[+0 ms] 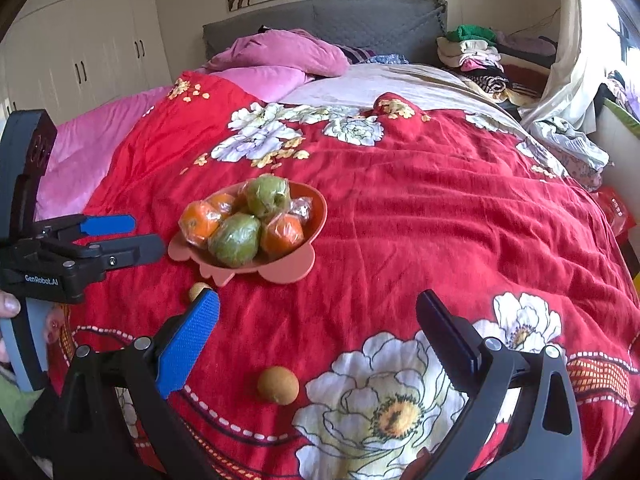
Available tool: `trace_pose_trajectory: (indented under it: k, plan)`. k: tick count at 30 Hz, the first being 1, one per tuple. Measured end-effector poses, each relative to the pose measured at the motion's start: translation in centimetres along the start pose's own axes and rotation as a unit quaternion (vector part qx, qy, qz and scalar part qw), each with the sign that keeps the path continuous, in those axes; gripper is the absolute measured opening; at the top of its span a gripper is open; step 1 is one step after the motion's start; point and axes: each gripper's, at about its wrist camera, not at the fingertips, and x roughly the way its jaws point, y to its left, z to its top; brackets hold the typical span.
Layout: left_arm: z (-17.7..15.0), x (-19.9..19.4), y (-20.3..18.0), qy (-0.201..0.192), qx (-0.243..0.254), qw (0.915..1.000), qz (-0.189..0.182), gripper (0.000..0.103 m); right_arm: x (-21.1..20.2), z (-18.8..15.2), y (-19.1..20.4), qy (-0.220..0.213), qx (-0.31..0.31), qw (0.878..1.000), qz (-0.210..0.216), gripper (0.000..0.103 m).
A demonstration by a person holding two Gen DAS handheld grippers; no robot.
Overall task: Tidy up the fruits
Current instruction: 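Withdraw both tools from the pink bowl, then move the left tool toward a small brown round fruit while the right tool approaches another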
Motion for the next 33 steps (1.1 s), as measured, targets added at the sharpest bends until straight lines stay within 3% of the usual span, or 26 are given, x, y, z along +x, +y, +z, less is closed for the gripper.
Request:
trace_pose_trajectory:
  k: [33]
  plan:
    - [-2.0,0.4,-1.1,0.026,0.02,0.9994,0.004,0.093,-0.6,-2.8,0.4,0.026,-0.008,0.999,-0.018,0.099]
